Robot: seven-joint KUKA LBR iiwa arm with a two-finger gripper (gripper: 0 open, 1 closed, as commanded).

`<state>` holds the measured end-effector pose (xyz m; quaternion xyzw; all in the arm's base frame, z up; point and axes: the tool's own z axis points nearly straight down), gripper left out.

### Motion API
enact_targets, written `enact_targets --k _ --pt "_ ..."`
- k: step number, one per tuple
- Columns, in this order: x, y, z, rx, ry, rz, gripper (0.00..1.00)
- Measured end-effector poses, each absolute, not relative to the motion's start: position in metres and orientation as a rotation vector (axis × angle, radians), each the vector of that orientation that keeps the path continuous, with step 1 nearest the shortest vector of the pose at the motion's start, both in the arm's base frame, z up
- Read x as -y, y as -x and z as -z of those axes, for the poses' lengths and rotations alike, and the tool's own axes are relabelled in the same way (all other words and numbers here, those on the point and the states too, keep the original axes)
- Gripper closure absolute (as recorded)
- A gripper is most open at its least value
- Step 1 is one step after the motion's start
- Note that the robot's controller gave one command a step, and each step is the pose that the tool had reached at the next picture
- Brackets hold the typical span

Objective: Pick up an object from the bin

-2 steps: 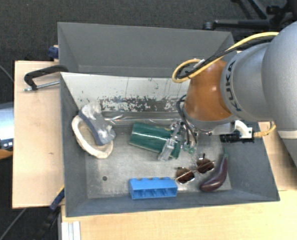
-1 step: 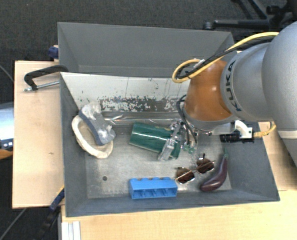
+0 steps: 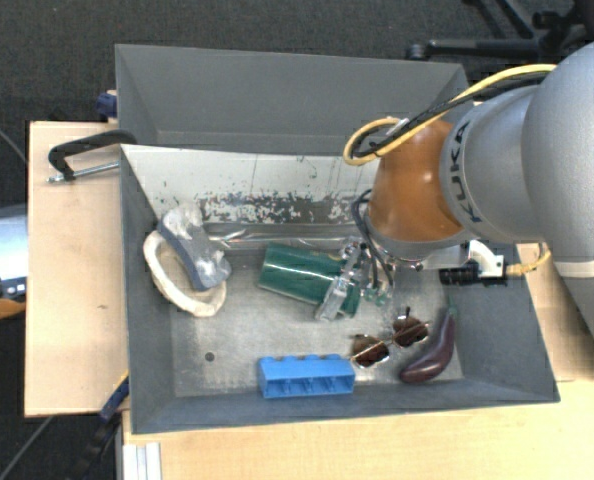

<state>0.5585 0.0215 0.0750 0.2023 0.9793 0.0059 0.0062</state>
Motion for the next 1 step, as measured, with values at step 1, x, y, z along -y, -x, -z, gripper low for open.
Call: enact_targets --k 1 --pt "-0.0262 -0.5527 -0.1145 -3.065 -0.661 -0.016 1.00"
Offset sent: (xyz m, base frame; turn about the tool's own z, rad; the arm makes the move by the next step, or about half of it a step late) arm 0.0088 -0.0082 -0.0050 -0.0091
